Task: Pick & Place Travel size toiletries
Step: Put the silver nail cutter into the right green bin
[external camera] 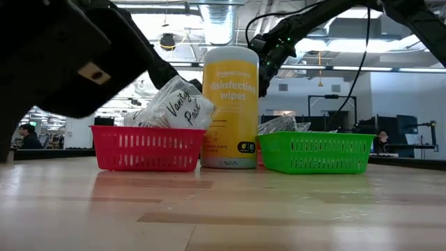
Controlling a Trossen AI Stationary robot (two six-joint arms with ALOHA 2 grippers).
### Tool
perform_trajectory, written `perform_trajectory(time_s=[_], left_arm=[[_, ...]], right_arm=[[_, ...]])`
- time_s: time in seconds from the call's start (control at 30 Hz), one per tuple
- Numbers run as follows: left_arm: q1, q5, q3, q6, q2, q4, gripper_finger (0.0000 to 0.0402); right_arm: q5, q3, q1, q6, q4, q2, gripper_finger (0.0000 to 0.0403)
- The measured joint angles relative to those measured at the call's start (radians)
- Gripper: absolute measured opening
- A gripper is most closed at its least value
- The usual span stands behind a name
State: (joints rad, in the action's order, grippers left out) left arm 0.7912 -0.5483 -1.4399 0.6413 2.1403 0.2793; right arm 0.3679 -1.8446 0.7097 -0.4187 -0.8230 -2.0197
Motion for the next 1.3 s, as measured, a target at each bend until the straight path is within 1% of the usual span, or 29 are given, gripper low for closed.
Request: perform_trajectory(time_s=[0.07,0.2,0.33,0.43,0.67,0.9,0.93,1.0,1.03,1.17,1.3], left_arm=[[-0.009,0.004,-0.01,0.011,0.013,0.024,0.0112],[-0.03,0.052,-0.015,0.025,0.017,0.026,0.0112],[-0.042,0.061,-0.015,0.063,0.017,0.027,0.0112],[-0.058,0.122,-0.015,0.095,0.017,0.018,0.0112],[-0.072,0.186,-0.036,0.125,0.017,0.002,0.0112],[-0.06,0.182,-0.049,0.123,0.026,0.007,0.0114],[-0.059,0.166,-0.049,0.11,0.032,0.012,0.0116],[-0.053,0.09,-0.049,0.087,0.036,0.017,0.0122],[-0.053,0.073,-0.05,0.085,0.036,0.012,0.0126],[-0.047,0.066,-0.052,0.059,0.035,-0.012,0.0145],[-0.034,0.019,-0.052,0.057,0.035,-0.014,0.0161]], right_arm=[[0.0,0.0,0.0,0.0,0.0,0.0,0.0171],[0.0,0.0,0.0,0.0,0.0,0.0,0.0171],[-0.002,0.0,0.0,0.0,0.0,0.0,0.0169],[-0.002,0.0,0.0,0.0,0.0,0.0,0.017],[-0.001,0.0,0.0,0.0,-0.003,0.0,0.0169],[-0.001,0.0,-0.002,0.0,-0.004,0.0,0.0171],[-0.001,0.0,-0.002,0.0,-0.004,0.0,0.0171],[-0.001,0.0,-0.002,0.0,-0.004,0.0,0.017],[-0.001,0.0,-0.002,0.0,-0.003,0.0,0.017],[-0.001,0.0,-0.002,0.0,-0.005,0.0,0.0167],[-0.001,0.0,-0.002,0.0,-0.007,0.0,0.0167]])
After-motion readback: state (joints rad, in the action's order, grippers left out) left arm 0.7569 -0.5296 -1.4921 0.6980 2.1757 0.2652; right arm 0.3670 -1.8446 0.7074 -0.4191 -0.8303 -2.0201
